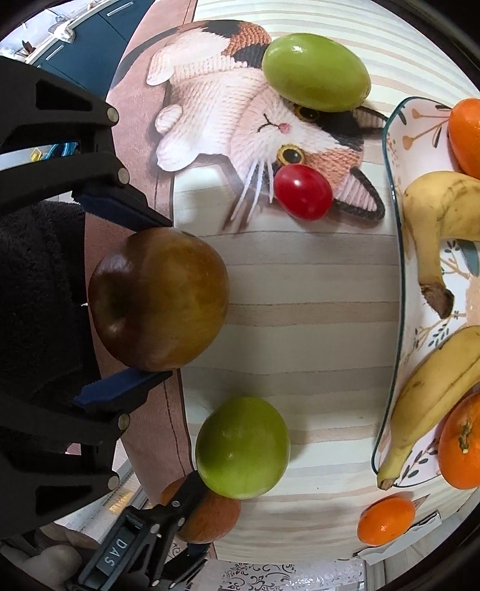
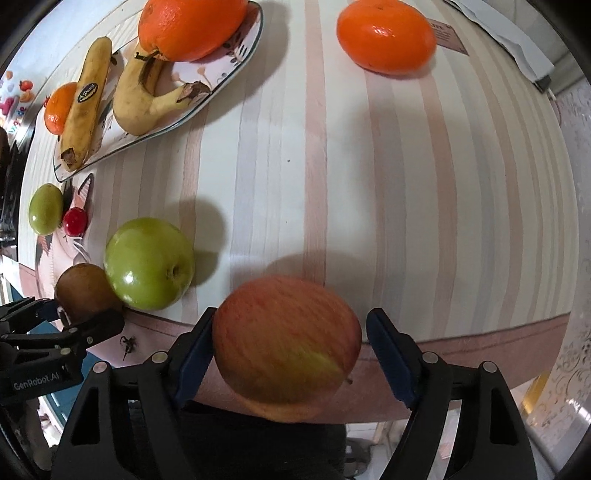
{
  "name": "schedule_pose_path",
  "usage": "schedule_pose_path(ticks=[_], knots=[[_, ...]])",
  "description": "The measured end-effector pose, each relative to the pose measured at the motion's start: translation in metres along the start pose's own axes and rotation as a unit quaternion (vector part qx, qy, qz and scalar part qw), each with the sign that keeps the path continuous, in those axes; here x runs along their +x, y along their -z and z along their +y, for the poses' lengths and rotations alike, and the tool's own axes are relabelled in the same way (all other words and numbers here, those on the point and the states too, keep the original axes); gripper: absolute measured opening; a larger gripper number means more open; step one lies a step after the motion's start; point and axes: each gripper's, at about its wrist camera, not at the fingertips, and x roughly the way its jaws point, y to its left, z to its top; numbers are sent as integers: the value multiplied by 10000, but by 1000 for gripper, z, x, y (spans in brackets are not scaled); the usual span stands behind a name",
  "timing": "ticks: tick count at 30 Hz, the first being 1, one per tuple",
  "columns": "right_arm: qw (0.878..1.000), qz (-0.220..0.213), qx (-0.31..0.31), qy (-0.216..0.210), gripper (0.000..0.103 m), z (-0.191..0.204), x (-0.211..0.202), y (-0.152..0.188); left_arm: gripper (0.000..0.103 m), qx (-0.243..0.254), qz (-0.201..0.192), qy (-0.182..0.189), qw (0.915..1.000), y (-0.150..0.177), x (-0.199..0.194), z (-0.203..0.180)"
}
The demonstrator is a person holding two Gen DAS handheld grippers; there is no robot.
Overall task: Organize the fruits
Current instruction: 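Lift the brown pear and red apple toward the plate, then carry the brown pear over the plate with the left gripper while the right gripper carries the red apple there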
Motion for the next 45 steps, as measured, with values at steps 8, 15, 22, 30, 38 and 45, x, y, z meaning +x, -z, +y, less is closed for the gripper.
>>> schedule_pose_path(ticks=[8, 15, 22, 30, 38, 45], knots=[[9990, -144, -400, 137, 70, 35, 4, -11, 67, 45, -106, -69, 9999, -2, -1, -8], [9990, 27, -435, 77, 71, 50, 5, -18, 66, -71, -190, -119, 9997, -8, -6, 6], [9994, 219, -167, -220, 77, 43, 7, -22, 67, -188, -107, 22, 9998, -16, -7, 13], [9990, -172, -387, -115, 71, 43, -7, -21, 66, -64, -273, -67, 9996, -24, -13, 6], [9988, -258, -254, -324, 70, 47, -11, -19, 66, 40, -470, -55, 9989, -24, -34, 0], [9977, -13, 49, -675, 71, 30, -13, -31, 66, 1, -559, -94, 9984, -34, -46, 4]])
